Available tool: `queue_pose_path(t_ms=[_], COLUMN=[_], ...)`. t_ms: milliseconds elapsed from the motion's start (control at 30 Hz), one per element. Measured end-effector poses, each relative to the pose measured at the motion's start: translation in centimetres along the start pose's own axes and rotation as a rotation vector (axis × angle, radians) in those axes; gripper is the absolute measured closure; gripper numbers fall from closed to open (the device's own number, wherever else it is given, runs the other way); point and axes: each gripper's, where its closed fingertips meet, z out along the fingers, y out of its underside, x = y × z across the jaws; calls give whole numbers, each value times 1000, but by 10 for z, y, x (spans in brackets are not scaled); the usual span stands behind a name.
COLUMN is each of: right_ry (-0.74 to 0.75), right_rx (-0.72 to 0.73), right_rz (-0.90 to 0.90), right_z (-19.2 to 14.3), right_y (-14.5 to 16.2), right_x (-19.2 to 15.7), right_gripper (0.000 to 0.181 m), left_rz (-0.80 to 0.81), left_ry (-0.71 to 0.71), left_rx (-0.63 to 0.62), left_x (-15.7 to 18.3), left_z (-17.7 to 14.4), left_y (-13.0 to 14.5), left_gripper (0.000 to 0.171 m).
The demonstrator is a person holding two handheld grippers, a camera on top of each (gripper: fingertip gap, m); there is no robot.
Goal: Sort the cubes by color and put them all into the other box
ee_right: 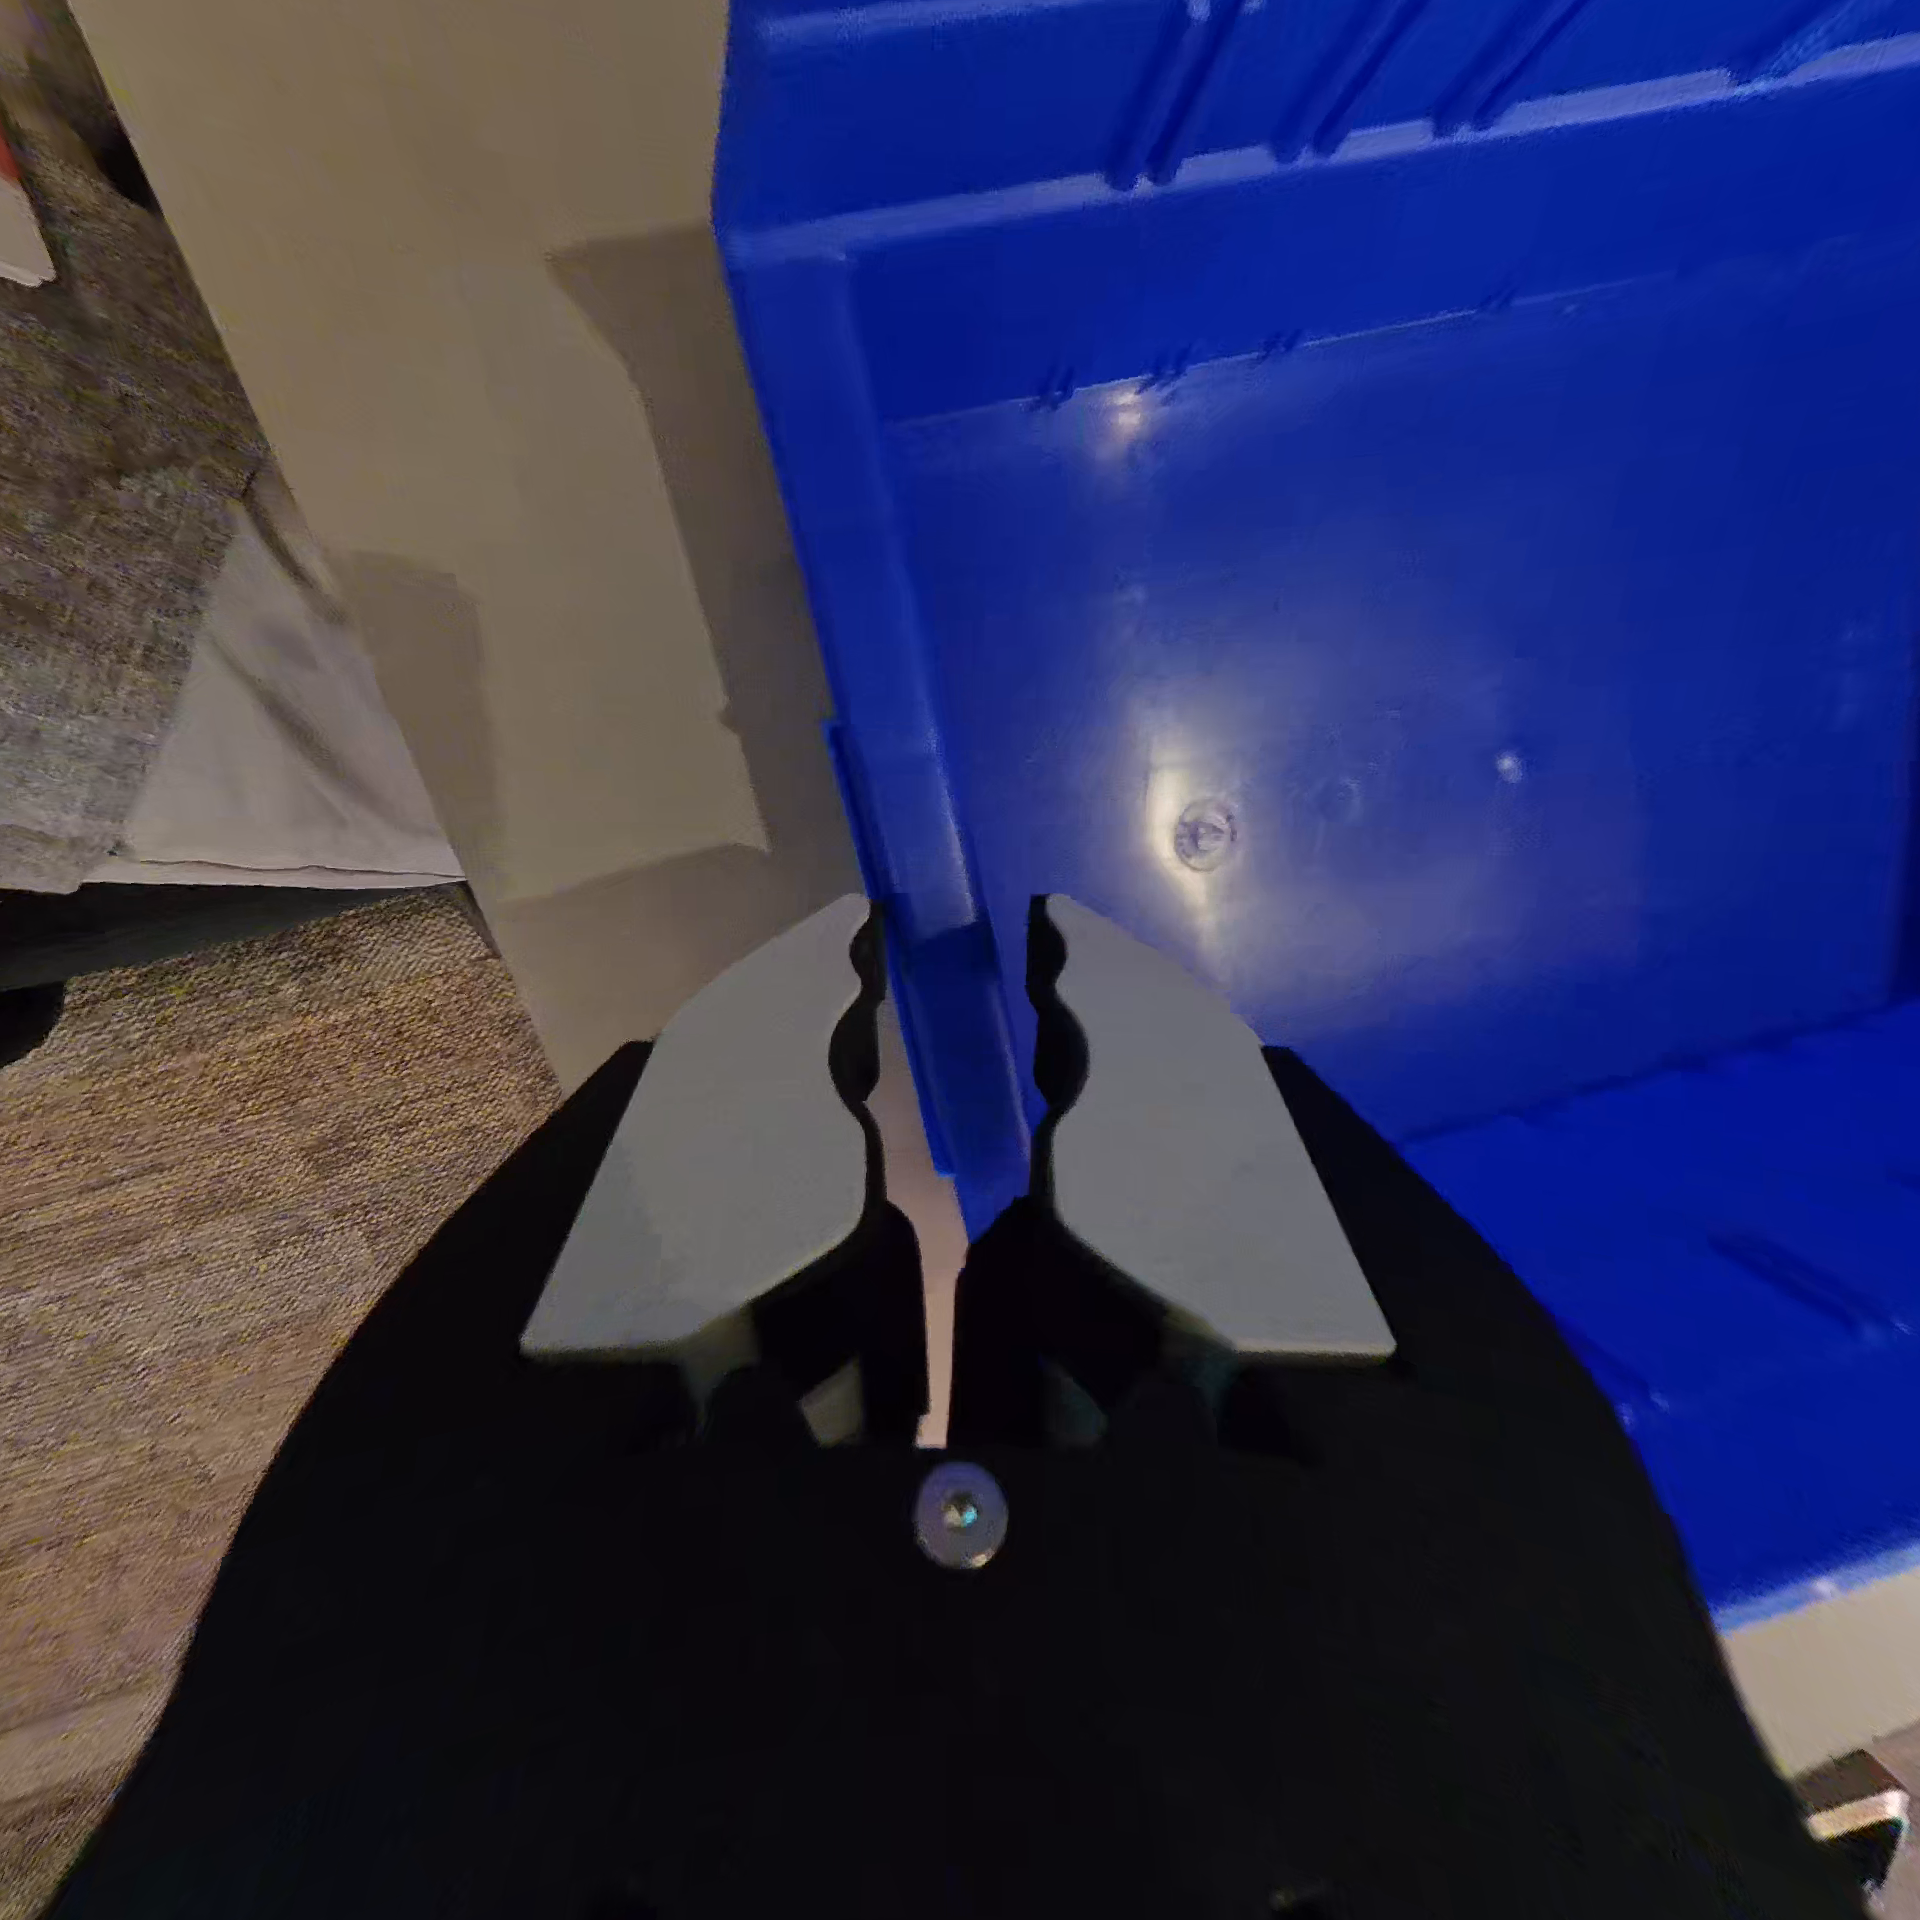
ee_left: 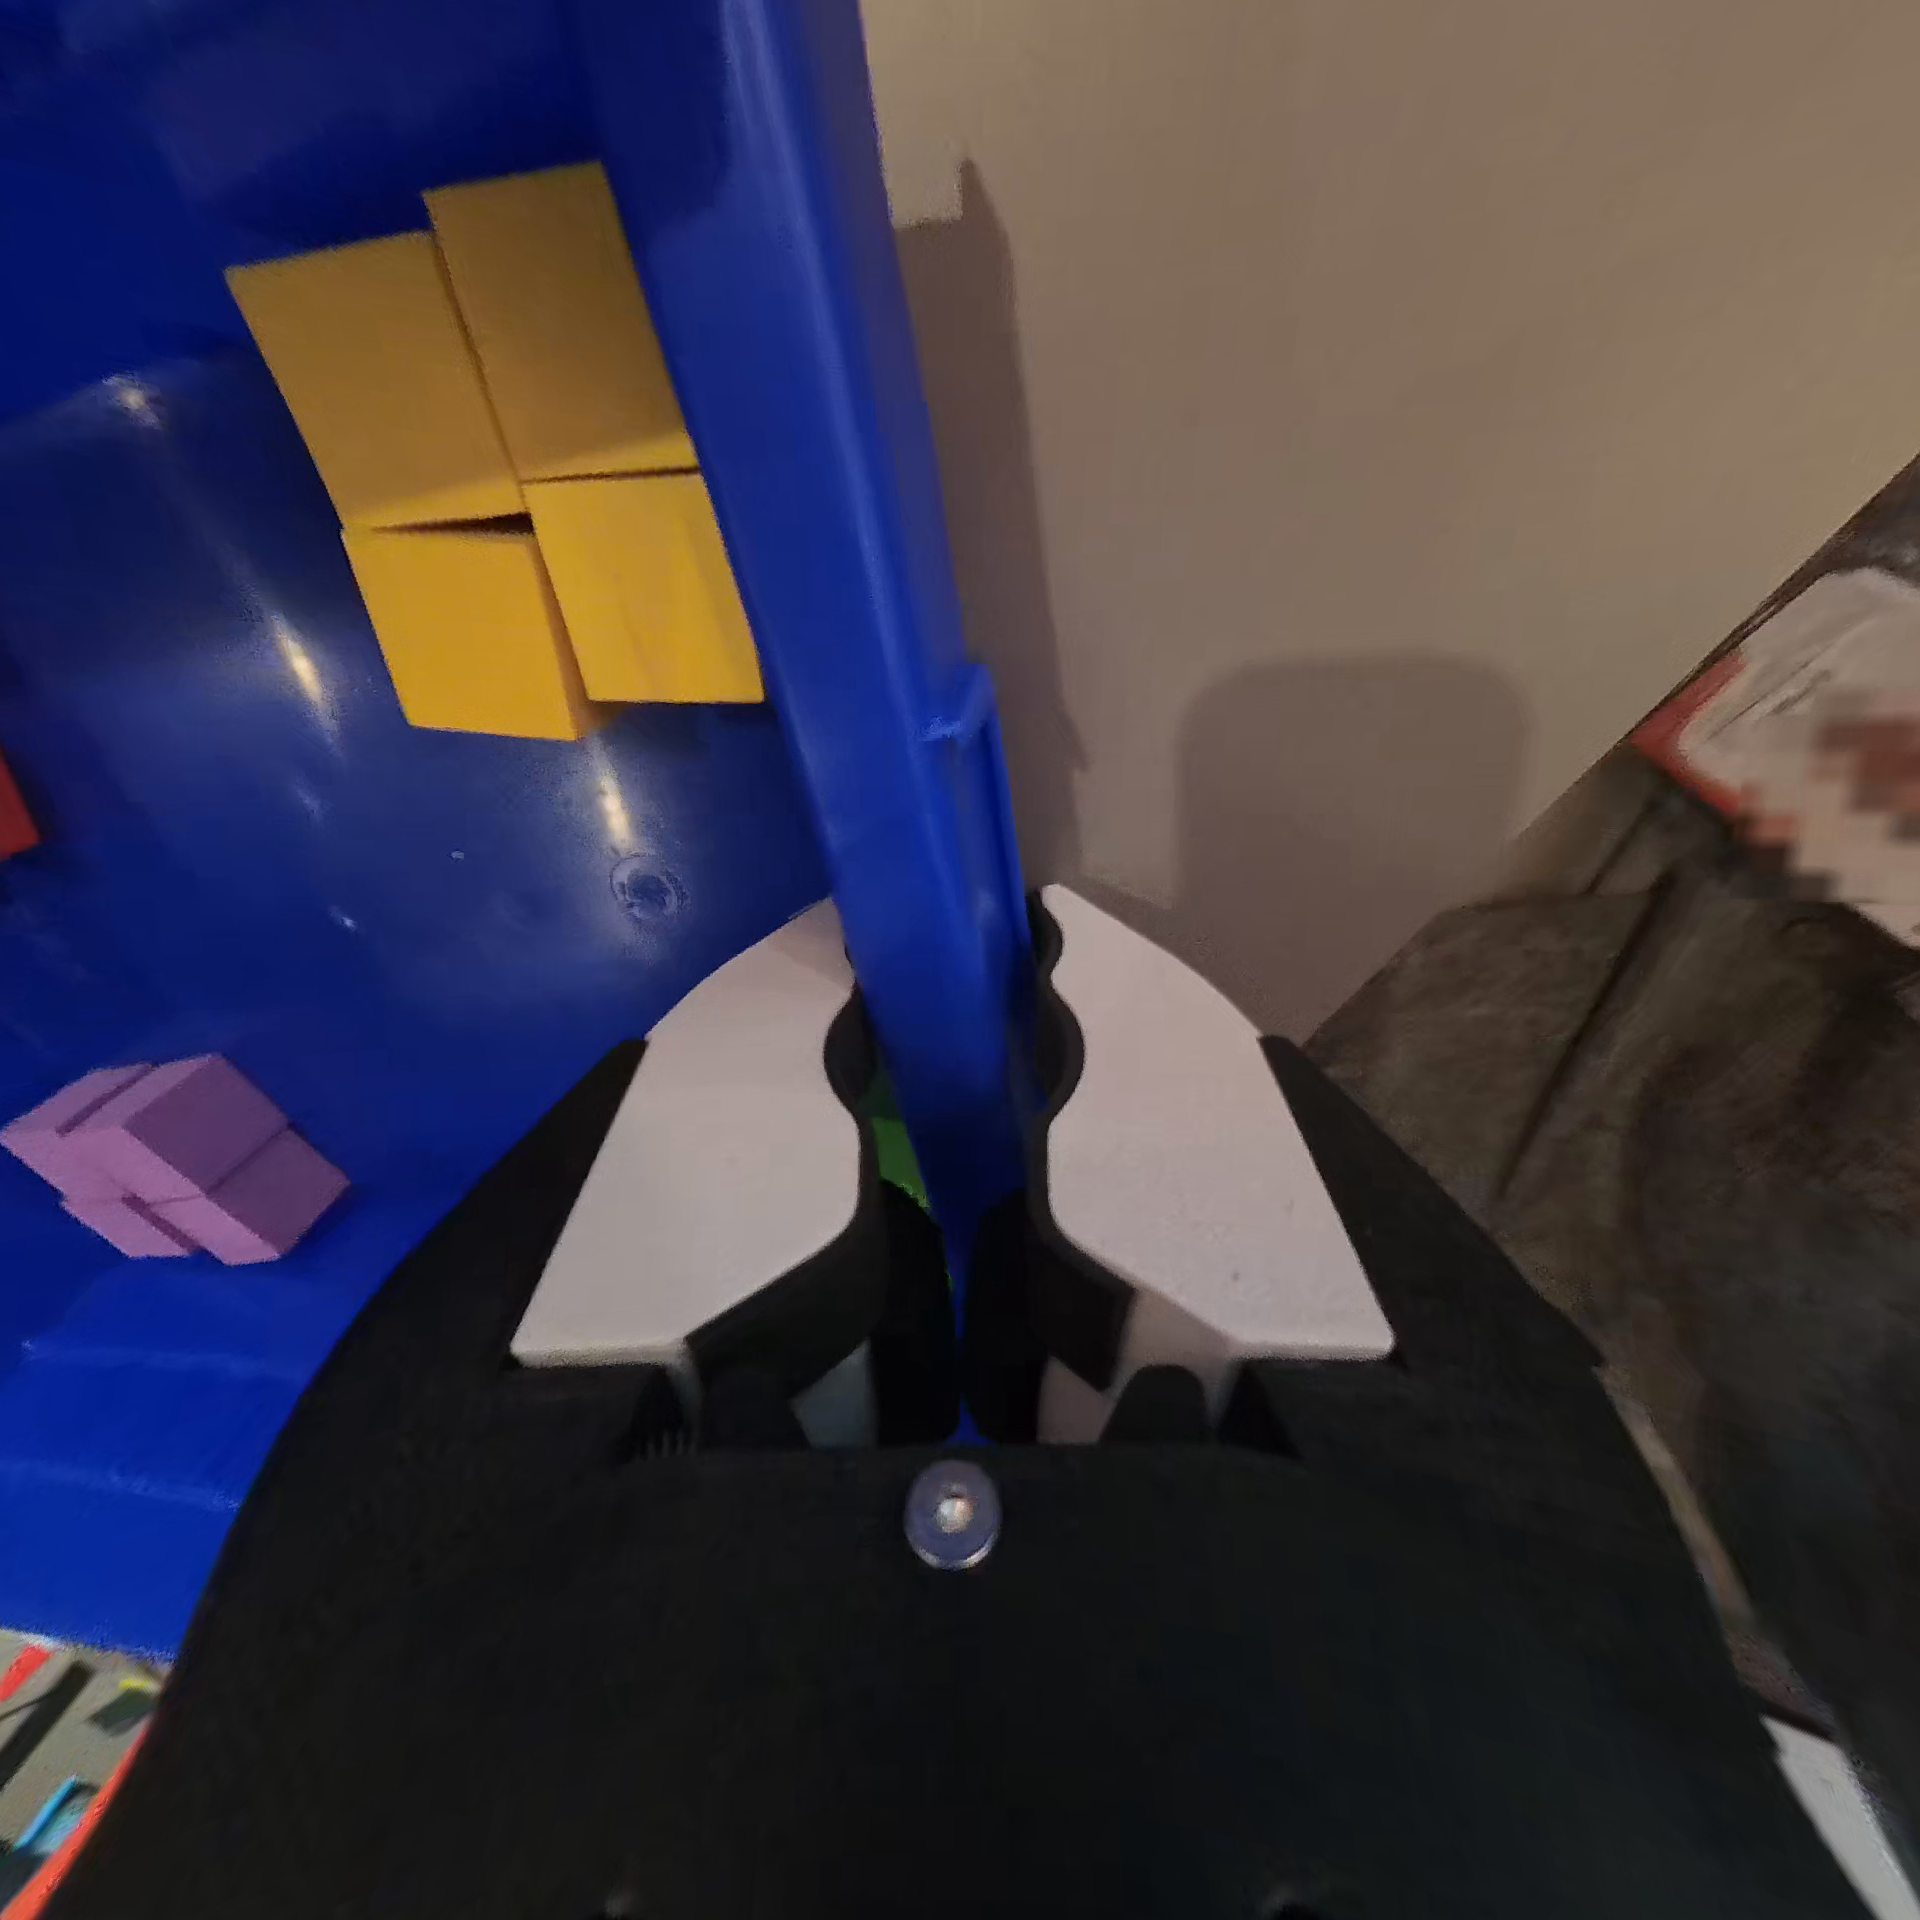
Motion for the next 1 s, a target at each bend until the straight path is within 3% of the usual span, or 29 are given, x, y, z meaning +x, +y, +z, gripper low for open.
queue_pose_path(t_ms=[167,300,400,633,1000], right_ry=[15,13,3,2,-28], right_rx=[16,4,3,-18,-20], right_rz=[-65,-92,-100,-111,-166], right_z=[7,10,13,21,34], right_y=[-14,-22,-33,-60,-101], right_x=[-4,-4,-9,-26,-38], right_gripper=[159,159,159,160,160], left_rz=[174,227,285,439,517], left_ry=[-24,30,-10,4,-15], left_rx=[-63,-90,-91,-36,-6], left_x=[-18,-29,-47,-70,-98], left_z=[4,8,12,17,22], left_y=[41,69,82,97,117], left_gripper=[146,148,148,149,147])
